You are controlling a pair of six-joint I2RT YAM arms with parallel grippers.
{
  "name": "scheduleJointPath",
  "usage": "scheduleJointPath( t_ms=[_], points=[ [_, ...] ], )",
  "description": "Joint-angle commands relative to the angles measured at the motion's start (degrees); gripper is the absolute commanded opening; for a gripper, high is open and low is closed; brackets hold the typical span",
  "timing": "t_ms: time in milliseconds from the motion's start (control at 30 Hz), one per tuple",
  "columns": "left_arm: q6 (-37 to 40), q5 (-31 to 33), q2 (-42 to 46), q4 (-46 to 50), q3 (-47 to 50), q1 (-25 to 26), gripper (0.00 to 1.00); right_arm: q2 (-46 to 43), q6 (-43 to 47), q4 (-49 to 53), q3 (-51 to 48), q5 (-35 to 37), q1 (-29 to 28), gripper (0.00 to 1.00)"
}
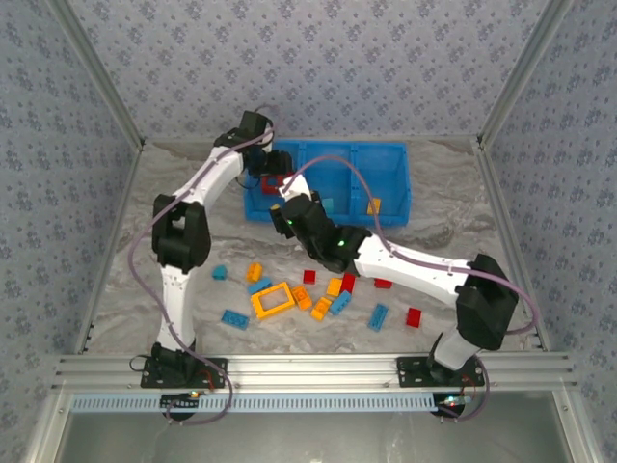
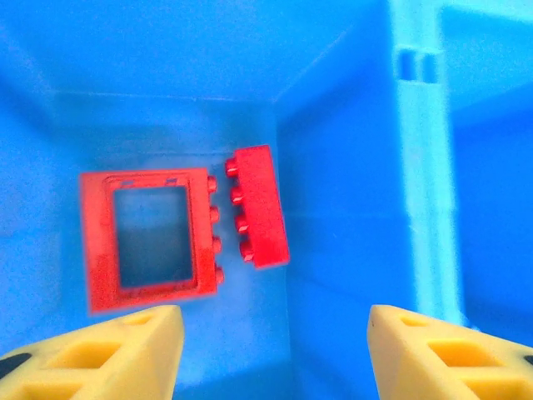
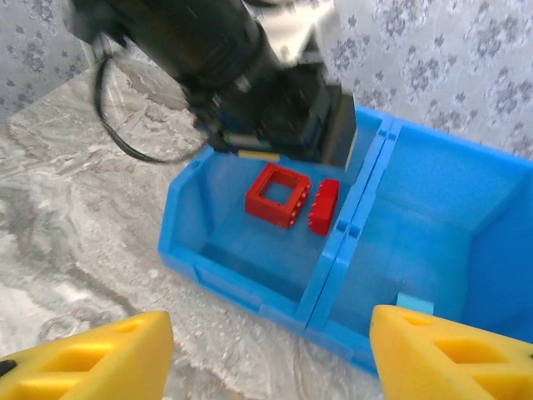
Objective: Sort the legos into containers by color
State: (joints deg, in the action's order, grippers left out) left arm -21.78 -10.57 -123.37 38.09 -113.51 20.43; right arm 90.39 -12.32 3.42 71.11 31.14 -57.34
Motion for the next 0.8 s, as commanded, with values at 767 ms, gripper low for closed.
scheduleJointPath(
  t_ms=[767],
  points=[
    [-21.37,11.06,90.24,22.06,62.13,9.21,0.62,11.56,6.74,23.09,1.56,-30.67,-11.83,0.48]
  ],
)
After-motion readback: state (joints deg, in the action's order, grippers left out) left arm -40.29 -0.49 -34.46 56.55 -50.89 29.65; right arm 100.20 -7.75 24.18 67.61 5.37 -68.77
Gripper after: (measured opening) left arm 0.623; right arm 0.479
